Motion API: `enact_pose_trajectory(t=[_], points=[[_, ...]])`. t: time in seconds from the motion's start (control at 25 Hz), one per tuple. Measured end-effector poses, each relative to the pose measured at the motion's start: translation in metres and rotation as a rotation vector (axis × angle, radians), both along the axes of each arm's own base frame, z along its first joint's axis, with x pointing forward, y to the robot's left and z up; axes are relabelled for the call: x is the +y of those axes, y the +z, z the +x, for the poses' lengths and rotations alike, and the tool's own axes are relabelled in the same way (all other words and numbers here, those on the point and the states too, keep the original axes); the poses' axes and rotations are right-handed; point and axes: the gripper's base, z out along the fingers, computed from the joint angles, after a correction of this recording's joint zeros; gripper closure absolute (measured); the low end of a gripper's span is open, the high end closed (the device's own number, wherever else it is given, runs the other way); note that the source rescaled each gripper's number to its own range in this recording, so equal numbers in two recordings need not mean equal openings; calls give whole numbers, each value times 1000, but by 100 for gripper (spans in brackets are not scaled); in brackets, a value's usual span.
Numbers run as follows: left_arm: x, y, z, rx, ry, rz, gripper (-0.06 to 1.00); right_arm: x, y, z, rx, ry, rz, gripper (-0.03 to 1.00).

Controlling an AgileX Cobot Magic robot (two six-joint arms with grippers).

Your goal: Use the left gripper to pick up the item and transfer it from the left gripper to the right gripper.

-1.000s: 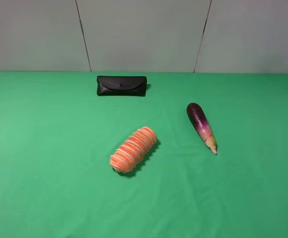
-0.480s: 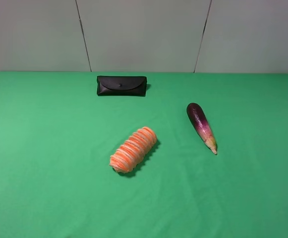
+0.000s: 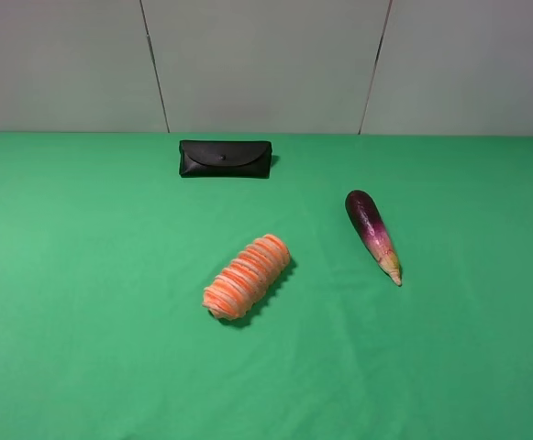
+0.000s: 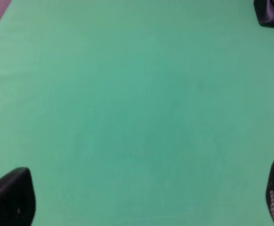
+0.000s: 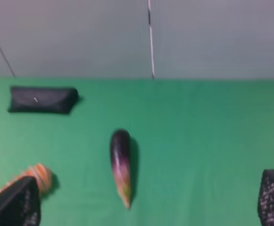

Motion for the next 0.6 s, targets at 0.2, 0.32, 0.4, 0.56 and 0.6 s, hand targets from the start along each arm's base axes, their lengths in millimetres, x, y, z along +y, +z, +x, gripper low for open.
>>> enact_pose_trajectory(t=[0.2, 0.32, 0.4, 0.56, 0.6], points=[[0, 0, 0, 0, 0, 0, -3, -2, -53, -2, 66, -38, -16, -3], [0, 0, 0, 0, 0, 0, -3, -3, -76, 0, 56, -52, -20, -3], [0, 0, 0, 0, 0, 0, -3, -4, -89, 2, 30, -65, -13, -3], [0, 0, 0, 0, 0, 0, -3, -5, -112, 4, 7, -85, 10, -3], [0, 0, 0, 0, 0, 0, -3, -5, -118, 5, 15, -91, 8, -3]])
